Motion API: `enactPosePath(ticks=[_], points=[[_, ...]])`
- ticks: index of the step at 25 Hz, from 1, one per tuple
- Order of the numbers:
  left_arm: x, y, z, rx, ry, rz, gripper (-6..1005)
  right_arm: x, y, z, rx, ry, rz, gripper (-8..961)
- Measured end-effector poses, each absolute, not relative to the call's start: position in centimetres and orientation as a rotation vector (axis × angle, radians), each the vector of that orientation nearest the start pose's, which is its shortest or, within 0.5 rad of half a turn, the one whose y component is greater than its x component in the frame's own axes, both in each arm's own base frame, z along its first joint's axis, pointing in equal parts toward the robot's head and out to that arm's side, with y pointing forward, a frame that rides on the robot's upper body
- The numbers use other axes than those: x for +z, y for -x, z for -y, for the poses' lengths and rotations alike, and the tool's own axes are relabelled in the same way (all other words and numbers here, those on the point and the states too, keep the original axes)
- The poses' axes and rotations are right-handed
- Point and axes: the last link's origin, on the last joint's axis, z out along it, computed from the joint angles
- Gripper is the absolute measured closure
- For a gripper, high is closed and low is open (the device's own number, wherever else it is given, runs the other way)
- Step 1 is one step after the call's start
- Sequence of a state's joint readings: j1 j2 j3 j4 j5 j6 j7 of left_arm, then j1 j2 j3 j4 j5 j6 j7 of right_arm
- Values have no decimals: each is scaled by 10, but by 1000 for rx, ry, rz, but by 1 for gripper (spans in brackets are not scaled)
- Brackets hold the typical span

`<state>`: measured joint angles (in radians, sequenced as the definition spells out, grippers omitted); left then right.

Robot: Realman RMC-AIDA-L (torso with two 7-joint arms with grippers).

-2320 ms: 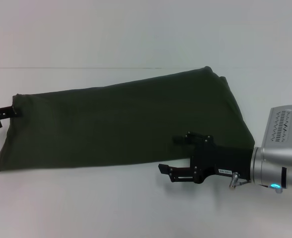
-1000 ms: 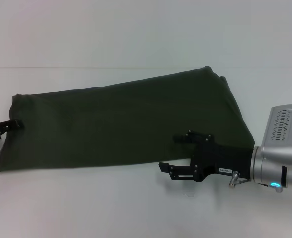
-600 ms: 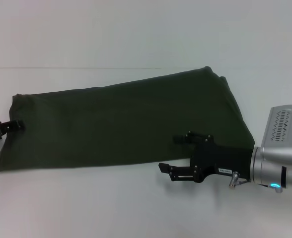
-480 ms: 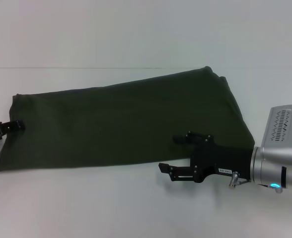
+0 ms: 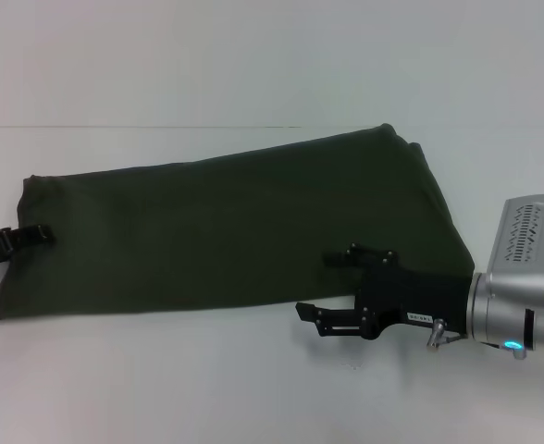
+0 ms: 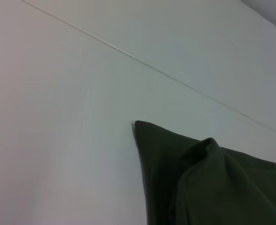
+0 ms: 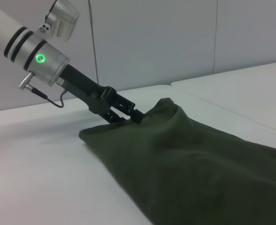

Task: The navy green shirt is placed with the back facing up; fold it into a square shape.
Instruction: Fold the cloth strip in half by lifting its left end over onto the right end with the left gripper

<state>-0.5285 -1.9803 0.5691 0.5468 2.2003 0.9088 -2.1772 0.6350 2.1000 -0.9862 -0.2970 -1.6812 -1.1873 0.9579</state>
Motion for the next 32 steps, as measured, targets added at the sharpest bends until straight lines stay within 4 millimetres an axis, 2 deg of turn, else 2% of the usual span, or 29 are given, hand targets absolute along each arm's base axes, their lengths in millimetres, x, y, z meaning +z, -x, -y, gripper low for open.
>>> enactPosePath(ticks=[15, 31, 32], points=[[21, 342, -381, -514, 1856, 1651, 127, -84, -250, -342, 586, 2701, -371, 28], [15, 337, -383, -465, 1913, 1602, 233, -83, -250, -341, 593, 2704, -377, 28], [15, 337, -383, -464, 1916, 1599, 298, -83, -250, -341, 594, 2704, -377, 28]])
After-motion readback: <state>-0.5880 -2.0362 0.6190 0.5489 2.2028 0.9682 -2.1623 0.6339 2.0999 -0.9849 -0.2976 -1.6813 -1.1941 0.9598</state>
